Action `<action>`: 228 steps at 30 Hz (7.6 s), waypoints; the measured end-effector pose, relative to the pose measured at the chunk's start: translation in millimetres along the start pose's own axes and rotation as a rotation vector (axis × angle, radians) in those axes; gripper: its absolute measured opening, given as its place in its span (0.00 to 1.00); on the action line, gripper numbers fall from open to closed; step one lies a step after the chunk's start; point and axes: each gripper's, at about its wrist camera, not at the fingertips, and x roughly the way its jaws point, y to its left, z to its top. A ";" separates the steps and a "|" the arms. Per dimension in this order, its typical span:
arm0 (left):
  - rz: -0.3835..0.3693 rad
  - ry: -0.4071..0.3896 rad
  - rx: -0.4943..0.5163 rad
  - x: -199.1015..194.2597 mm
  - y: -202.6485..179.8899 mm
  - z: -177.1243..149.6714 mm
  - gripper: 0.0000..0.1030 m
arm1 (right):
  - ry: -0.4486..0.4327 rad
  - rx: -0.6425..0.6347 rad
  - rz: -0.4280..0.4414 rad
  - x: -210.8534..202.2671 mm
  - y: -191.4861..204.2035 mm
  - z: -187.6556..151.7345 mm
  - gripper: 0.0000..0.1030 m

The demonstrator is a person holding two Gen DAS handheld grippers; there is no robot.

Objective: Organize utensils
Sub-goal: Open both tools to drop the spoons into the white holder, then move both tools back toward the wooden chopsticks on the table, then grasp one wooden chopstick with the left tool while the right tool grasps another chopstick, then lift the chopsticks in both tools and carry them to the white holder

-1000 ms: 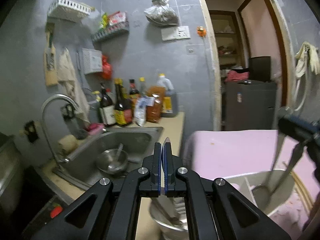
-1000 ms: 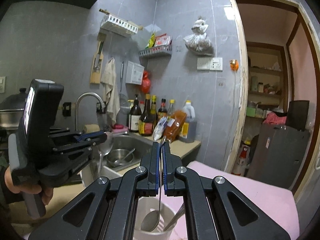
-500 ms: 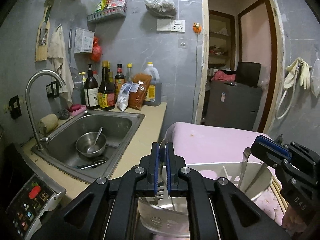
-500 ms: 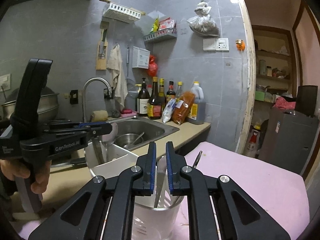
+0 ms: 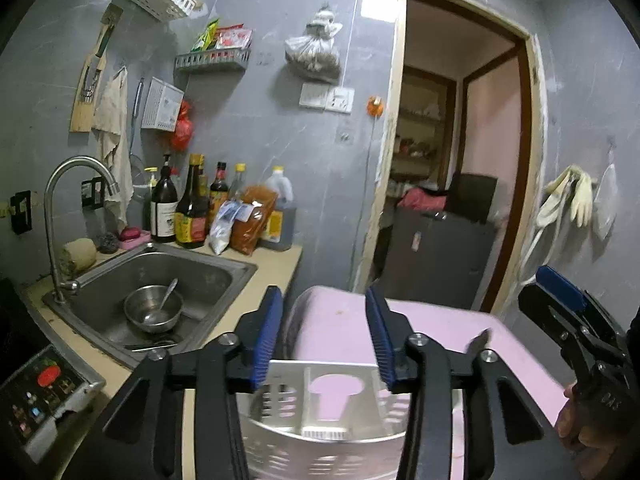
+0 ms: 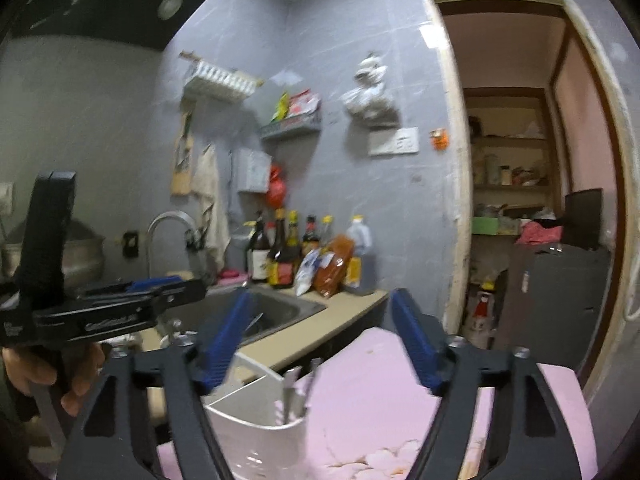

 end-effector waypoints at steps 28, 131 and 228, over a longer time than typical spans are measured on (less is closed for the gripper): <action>-0.231 0.104 0.126 3.3 -147.7 -61.7 0.96 | 0.081 -0.021 -0.337 -125.4 -121.4 -32.5 1.00; -0.262 0.861 0.186 137.9 -184.4 -138.0 0.04 | 0.871 -0.039 -0.098 -41.2 -122.5 -135.7 0.47; 0.066 -0.216 -0.109 18.9 51.1 -10.2 0.02 | -0.200 0.167 -0.026 51.0 41.9 -27.5 0.03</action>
